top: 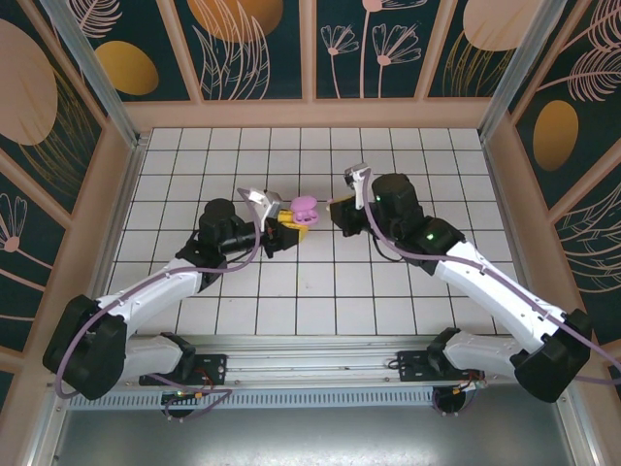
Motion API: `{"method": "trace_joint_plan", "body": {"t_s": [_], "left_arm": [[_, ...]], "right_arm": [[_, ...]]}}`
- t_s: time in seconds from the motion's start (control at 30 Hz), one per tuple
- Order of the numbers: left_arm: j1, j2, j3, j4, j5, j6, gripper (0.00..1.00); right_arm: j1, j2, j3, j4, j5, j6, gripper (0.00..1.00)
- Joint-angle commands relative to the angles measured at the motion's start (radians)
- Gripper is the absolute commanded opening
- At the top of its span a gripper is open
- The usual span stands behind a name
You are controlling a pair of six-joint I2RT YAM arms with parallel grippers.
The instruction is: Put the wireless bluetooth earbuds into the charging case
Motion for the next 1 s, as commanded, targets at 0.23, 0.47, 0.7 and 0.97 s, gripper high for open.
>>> {"method": "trace_joint_plan", "body": {"t_s": [0.23,0.47,0.7,0.97], "left_arm": [[-0.011,0.001,0.027,0.02,0.026,0.023,0.01],[-0.013,0.0,0.021,0.022,-0.013,0.022,0.01],[-0.012,0.007,0.019,0.034,-0.041,0.02,0.01],[-0.013,0.011,0.02,0.043,-0.049,0.018,0.01]], "right_arm": [[0.053,0.077,0.101,-0.026,-0.032,-0.078,0.14],[0.091,0.148,0.166,-0.051,-0.017,-0.032,0.13],[0.117,0.178,0.18,-0.078,0.016,0.007,0.13],[0.123,0.188,0.181,-0.089,0.026,0.034,0.13]]}}
